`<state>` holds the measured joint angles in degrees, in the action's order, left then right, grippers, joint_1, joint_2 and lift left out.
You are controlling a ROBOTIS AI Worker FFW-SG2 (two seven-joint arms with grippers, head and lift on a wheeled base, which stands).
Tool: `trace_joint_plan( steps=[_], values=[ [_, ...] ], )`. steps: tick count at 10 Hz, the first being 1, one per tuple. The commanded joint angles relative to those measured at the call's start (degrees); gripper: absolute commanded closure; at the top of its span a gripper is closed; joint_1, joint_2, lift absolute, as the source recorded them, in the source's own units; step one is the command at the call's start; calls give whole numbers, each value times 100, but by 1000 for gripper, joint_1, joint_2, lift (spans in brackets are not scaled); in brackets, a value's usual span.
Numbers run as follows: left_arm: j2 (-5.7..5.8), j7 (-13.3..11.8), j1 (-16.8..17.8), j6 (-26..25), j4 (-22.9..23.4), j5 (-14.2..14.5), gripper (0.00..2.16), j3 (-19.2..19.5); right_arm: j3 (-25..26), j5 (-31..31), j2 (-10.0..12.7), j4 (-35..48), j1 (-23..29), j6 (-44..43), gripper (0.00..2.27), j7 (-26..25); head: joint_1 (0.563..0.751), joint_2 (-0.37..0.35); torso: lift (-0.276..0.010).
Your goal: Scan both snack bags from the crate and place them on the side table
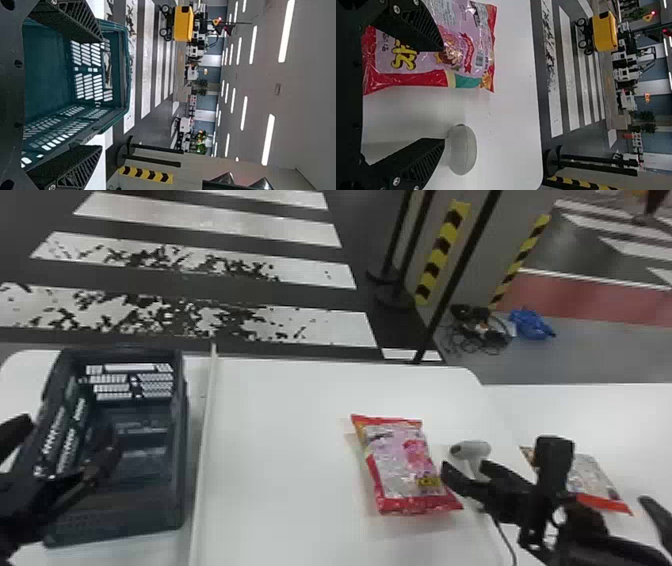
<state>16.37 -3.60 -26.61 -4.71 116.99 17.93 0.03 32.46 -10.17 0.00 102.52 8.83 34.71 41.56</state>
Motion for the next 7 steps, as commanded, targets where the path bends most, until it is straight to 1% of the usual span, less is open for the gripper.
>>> trace_joint_plan(
  steps=[1, 2, 3, 6, 7],
  values=[
    [7, 0, -2, 0, 8, 0, 39, 5, -205, -108, 5, 5, -13, 164, 127, 72, 695, -233, -98],
    [16, 0, -2, 0, 8, 0, 39, 5, -284, -125, 5, -22, -13, 199, 127, 80, 695, -211, -98],
    [16, 0, -11, 0, -1, 9, 39, 5, -328, -178, 5, -30, -39, 305, 127, 203, 695, -197, -98],
    [16, 0, -11, 0, -1, 9, 39, 14, -407, -732, 5, -136, -189, 867, 127, 801, 695, -166, -98],
    [16, 0, -2, 0, -1, 9, 39, 5, -407, -855, 5, -241, -242, 902, 127, 889, 695, -164, -98]
  ],
)
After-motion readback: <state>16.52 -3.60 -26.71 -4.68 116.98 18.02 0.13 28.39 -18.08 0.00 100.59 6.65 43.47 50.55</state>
